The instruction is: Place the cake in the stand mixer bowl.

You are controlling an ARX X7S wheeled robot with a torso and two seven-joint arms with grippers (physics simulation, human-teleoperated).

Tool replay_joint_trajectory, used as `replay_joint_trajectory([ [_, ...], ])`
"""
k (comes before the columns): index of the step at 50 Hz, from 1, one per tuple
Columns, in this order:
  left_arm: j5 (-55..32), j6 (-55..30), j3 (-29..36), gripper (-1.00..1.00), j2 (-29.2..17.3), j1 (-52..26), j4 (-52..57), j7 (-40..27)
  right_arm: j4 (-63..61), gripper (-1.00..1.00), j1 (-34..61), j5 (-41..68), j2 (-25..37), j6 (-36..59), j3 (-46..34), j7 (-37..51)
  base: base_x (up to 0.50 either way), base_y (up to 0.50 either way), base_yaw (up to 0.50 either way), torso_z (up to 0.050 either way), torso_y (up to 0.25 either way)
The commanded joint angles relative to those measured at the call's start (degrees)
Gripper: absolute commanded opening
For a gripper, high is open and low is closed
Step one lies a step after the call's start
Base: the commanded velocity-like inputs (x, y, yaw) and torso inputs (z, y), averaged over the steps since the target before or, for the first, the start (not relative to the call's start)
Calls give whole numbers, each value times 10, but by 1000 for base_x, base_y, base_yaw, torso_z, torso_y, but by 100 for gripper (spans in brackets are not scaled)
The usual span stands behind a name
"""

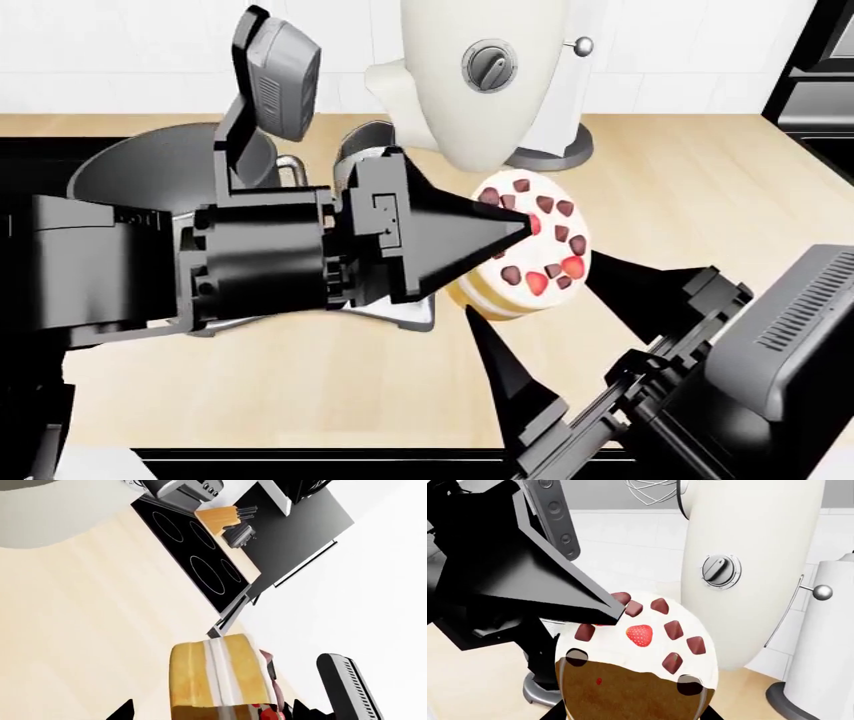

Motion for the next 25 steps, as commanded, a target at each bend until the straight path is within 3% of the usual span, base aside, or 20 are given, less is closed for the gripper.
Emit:
replay_joint_trajectory([
  [1, 12, -9, 10, 100, 12, 2, -14, 15, -2, -100, 2, -14, 6, -6, -2, -5, 0, 0, 0, 0, 0],
  [10, 23, -14, 16, 100, 16, 11, -27, 25, -2, -100, 5, -15, 8, -11, -8, -1, 0, 0, 0, 0, 0],
  [11, 26, -14, 16, -100, 16, 11, -27, 25, -2, -100, 6, -14, 8, -11, -9, 0, 0, 0, 0, 0, 0],
  [25, 33, -1, 3, -100, 8, 6, -12, 23, -1, -100, 3, -13, 17, -23, -11, 3, 0, 0, 0, 0, 0],
])
